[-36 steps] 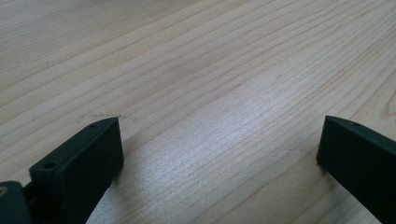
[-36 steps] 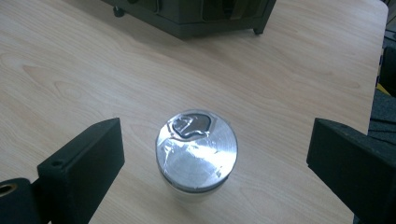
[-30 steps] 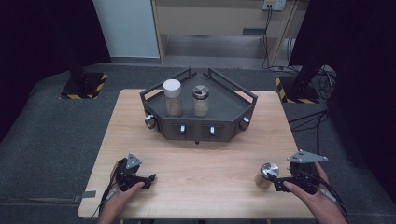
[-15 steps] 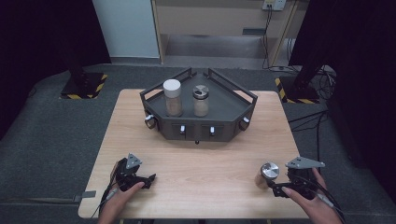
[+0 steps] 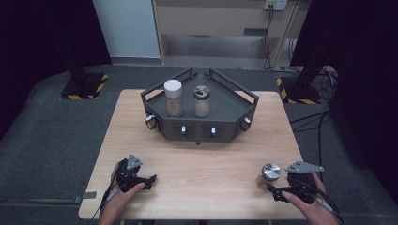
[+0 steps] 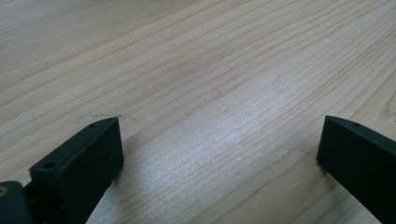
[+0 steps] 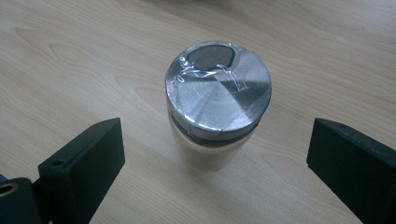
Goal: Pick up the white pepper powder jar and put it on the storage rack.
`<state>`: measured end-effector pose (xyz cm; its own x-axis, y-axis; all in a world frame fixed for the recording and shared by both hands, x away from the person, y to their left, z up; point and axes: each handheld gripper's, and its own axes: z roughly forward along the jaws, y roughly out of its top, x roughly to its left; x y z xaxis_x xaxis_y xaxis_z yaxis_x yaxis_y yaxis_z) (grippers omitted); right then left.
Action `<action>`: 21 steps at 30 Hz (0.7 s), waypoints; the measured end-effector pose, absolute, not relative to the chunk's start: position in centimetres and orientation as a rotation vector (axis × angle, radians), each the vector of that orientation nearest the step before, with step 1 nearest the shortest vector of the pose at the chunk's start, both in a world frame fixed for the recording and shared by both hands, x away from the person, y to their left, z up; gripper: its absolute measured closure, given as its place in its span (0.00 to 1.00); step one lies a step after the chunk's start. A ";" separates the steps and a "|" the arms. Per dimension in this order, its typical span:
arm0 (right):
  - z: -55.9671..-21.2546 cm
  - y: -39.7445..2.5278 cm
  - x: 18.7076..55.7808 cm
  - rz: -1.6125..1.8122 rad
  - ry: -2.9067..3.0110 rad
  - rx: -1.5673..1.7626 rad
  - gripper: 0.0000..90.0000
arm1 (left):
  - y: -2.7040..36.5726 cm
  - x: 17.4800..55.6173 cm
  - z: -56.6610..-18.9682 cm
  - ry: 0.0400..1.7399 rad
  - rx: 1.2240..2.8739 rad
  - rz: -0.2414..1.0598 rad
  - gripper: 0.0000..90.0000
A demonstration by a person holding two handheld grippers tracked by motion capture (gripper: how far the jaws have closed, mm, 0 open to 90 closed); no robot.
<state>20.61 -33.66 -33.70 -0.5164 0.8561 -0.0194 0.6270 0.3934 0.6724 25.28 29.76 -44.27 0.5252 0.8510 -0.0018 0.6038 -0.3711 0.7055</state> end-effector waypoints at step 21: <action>-35.5 -33.7 20.7 0.863 2.293 1.333 0.05 | 29.8 25.3 -44.3 1.176 2.107 0.483 0.00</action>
<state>20.66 -33.70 -35.53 -0.4956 0.8685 0.0030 0.6552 0.3716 0.6577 25.29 29.77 -44.27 0.5256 0.8507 -0.0020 0.6038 -0.3714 0.7053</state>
